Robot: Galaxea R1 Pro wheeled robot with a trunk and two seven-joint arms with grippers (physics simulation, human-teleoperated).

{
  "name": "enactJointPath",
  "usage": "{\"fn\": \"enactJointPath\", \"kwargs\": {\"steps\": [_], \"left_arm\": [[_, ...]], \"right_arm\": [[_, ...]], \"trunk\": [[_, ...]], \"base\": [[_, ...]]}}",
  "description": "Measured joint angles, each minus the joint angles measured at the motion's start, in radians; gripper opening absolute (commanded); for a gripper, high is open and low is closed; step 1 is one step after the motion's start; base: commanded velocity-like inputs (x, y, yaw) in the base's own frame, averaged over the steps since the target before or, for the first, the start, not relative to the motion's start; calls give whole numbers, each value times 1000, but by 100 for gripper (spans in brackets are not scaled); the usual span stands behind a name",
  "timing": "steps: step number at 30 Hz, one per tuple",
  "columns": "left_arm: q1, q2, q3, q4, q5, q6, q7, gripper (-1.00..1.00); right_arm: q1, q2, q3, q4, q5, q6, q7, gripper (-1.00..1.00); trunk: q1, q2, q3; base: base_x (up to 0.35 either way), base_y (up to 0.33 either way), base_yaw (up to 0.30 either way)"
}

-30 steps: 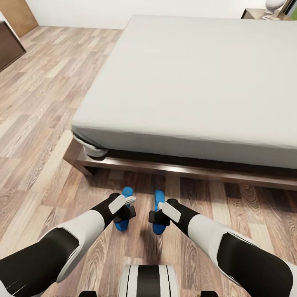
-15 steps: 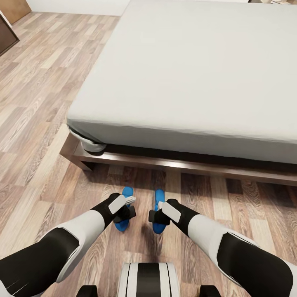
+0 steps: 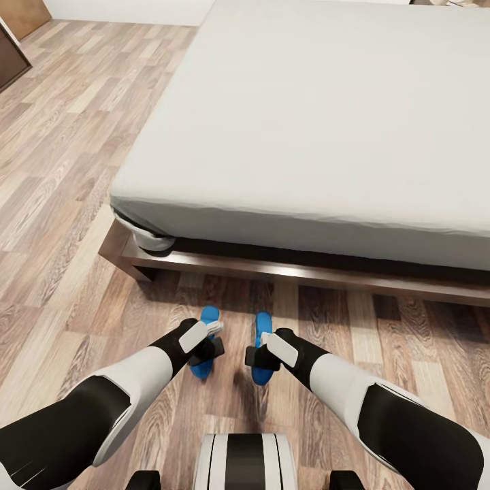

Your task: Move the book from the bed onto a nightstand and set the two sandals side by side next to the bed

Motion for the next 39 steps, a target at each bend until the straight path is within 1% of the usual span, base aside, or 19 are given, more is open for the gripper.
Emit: {"fn": "enactJointPath", "kwargs": {"steps": [3,9,16,20,24,27,33,39], "left_arm": [[0,0,0,1,0,-15,-17,-100],[0,0,0,2,-1,-26,-31,-100],[0,0,0,2,-3,-29,-35,-100],[0,0,0,2,-3,-29,-35,-100],[0,0,0,2,-3,-29,-35,-100],[0,0,-1,2,-3,-29,-35,-100],[0,-1,-1,2,-3,-28,-35,-100],[0,-1,-1,2,-3,-28,-35,-100]], "right_arm": [[0,0,0,0,0,0,0,-100],[0,0,0,-1,0,0,1,-100],[0,0,0,-5,0,-2,4,-100],[0,0,1,-6,0,-37,7,-100],[0,0,1,-8,0,-42,8,-100],[0,0,1,-9,0,-43,13,-100],[0,0,2,-9,1,-45,33,-100],[0,0,2,-11,1,-45,36,-100]], "trunk": [[0,0,0],[3,-1,-23],[3,-1,-23],[3,-1,-23],[3,-1,-23],[4,-2,-35],[4,-2,-35],[4,-2,-35]], "base": [[0,0,0],[0,0,0],[0,0,0],[0,0,0],[0,0,0],[0,0,0],[0,0,0],[0,0,0]]}}
